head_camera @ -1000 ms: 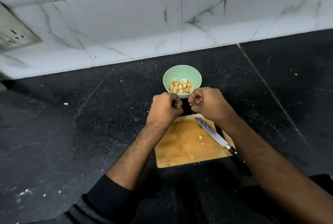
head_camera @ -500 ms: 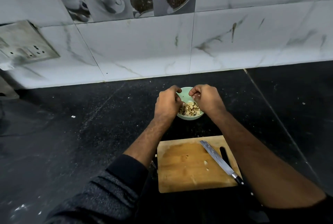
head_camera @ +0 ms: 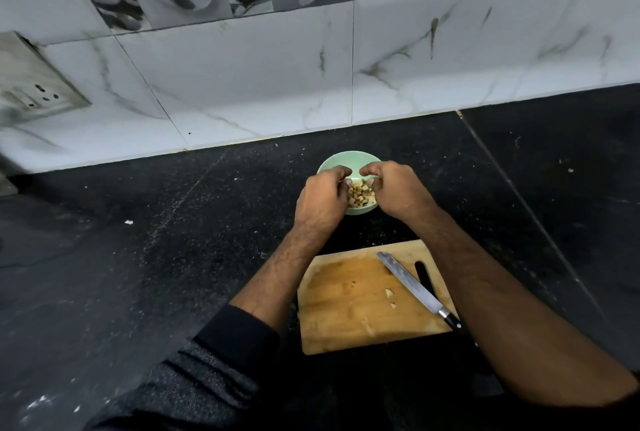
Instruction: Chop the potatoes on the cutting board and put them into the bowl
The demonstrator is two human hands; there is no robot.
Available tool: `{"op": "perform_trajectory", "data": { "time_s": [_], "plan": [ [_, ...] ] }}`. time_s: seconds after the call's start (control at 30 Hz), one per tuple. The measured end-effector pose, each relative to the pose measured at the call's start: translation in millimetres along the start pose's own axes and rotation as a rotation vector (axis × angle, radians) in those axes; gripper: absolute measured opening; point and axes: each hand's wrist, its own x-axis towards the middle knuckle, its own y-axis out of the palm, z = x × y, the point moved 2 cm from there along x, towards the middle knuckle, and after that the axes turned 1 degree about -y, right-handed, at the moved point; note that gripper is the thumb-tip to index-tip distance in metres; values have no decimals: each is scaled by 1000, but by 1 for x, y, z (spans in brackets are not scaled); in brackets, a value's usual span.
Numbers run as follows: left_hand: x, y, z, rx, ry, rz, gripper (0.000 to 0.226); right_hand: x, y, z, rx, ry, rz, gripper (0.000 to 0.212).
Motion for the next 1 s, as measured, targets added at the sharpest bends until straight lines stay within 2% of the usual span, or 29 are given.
{"op": "perform_trajectory", "data": {
  "time_s": [0.1,0.23,0.4,0.57,0.7,1.0],
  "plan": [
    [-14,0,-2,19,29,-11,32,-9,4,-4,13,16,18,25],
    [-40,5,3,-25,21,-16,25,-24,2,-6,68,37,-29,18],
    [-76,18,7,0,48,64,16,-66,6,-10,84,31,66,16],
    [-107,32,24,38,32,154,19,-117,31,-34,-116,93,267,21],
    [-122,40,32,24,11,217,23,-145,45,-41,-225,93,370,16],
    [-130,42,31,5,41,254,24,-146,54,-33,-271,88,345,11]
  ]
}}
